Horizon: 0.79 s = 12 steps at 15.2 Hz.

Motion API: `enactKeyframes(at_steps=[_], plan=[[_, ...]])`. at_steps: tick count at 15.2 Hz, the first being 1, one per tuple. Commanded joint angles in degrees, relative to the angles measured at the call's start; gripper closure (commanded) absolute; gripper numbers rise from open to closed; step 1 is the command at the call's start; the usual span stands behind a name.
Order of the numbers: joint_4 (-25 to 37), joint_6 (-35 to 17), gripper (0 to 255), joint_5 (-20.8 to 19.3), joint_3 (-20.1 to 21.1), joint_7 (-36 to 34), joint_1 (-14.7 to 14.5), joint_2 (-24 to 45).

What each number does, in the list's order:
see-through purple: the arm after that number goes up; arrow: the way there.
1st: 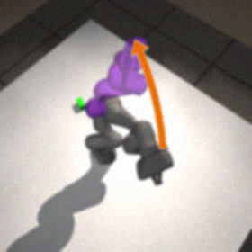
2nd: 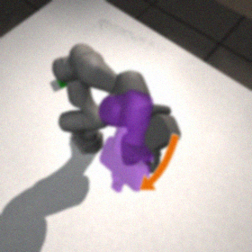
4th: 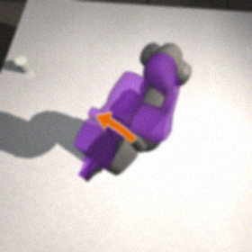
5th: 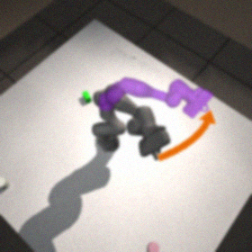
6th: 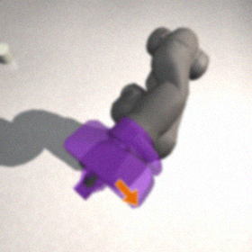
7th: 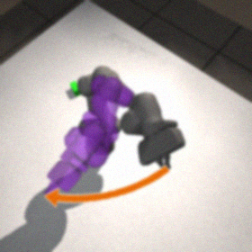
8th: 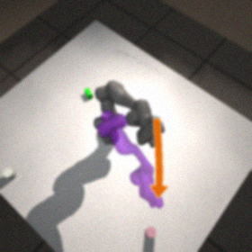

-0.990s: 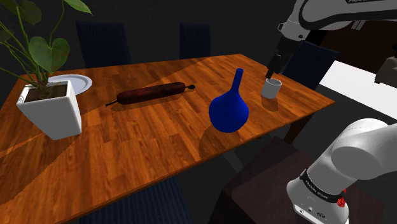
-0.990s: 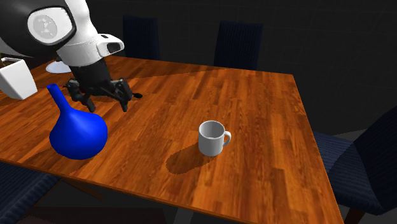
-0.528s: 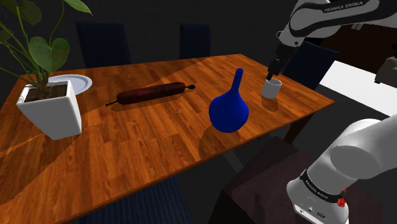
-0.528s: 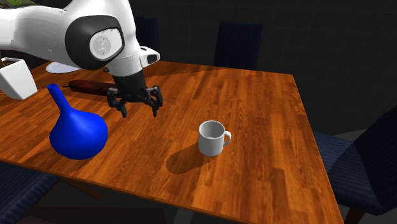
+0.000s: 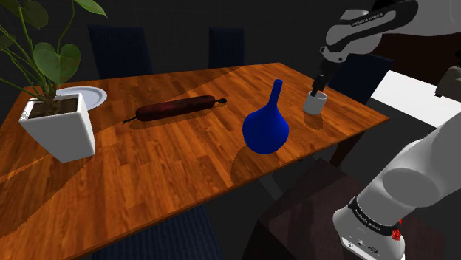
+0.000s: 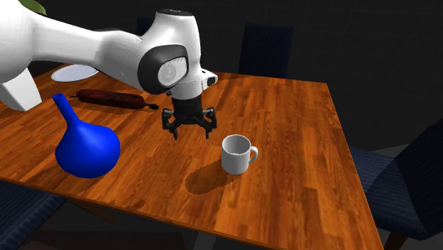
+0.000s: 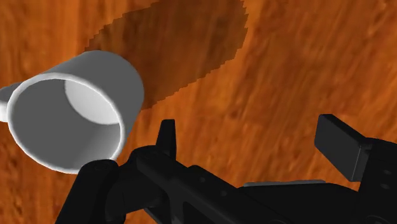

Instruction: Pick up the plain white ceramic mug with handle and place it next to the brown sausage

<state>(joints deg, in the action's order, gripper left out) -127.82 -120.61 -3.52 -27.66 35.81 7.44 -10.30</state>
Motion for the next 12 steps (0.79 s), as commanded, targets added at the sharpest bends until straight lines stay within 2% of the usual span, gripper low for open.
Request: enactKeyframes(at_steps=[1, 7, 12], plan=[[3.64, -0.71, 0, 2.21, -1.85, 3.53, 0.21, 5.04], [13.63, -1.87, 0, 10.2, -4.66, 13.45, 3.28, 19.17], [11.91, -5.26, 0, 11.69, -4.13, 14.45, 3.77, 21.19]])
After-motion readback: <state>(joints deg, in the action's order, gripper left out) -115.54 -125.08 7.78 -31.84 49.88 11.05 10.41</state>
